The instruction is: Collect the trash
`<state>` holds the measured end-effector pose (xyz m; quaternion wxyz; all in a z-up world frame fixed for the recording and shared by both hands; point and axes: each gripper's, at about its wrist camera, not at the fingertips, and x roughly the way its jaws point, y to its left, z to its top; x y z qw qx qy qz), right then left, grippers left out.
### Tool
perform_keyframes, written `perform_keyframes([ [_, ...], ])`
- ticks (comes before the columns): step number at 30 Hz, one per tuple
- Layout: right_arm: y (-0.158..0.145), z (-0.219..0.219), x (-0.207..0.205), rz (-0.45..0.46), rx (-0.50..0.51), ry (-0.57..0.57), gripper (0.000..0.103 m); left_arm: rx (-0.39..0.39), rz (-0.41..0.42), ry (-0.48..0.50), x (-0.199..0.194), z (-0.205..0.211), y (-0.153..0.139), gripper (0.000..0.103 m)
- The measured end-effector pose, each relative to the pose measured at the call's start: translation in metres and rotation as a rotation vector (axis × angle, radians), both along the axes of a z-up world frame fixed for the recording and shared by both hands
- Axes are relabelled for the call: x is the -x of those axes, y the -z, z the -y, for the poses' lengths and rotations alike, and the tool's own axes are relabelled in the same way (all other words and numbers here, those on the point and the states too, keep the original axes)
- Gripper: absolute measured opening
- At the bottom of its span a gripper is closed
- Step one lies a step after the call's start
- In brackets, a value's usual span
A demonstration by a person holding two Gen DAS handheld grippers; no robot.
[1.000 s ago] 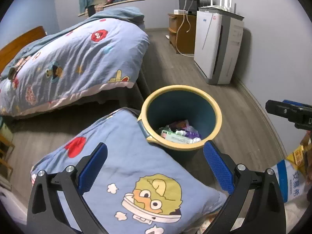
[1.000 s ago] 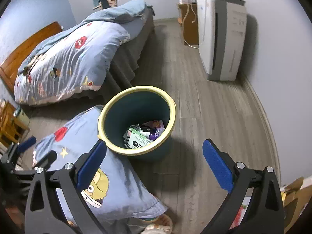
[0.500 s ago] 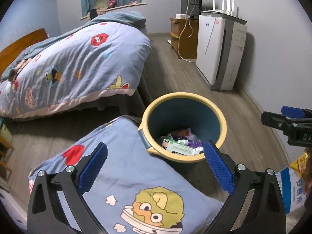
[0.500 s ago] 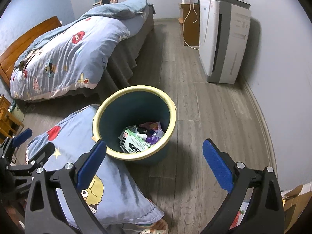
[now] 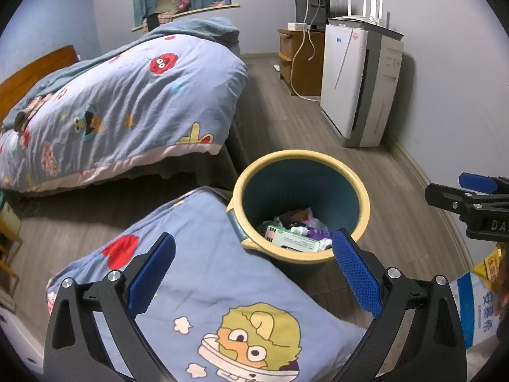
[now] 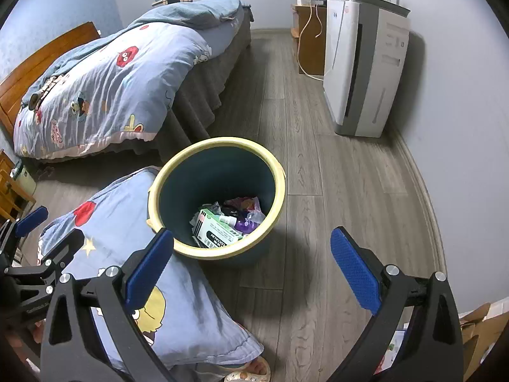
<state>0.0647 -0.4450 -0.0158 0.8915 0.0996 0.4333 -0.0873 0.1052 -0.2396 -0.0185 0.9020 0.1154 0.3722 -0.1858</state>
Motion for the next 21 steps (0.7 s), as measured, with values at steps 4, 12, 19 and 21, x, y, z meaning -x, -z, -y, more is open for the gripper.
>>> perform_keyframes([
  [4,-0.0003,-0.0012,-0.0013,-0.004,0.002,0.001,0.097,0.0,0.003,0.008,0.0029,-0.0001,-0.0012,0.098],
  [12,-0.001,-0.0047,-0.0032,-0.012,0.015,-0.003,0.097,0.0,0.004,0.007,0.0034,0.0009,-0.0015,0.098],
  [19,-0.0009,-0.0047,-0.0047,-0.015,0.019,-0.003,0.097,0.001,0.003,0.006,0.0035,0.0011,-0.0013,0.098],
  [21,0.0003,-0.0045,-0.005,-0.018,0.02,-0.004,0.097,0.0,0.004,0.007,0.0036,0.0012,-0.0014,0.098],
])
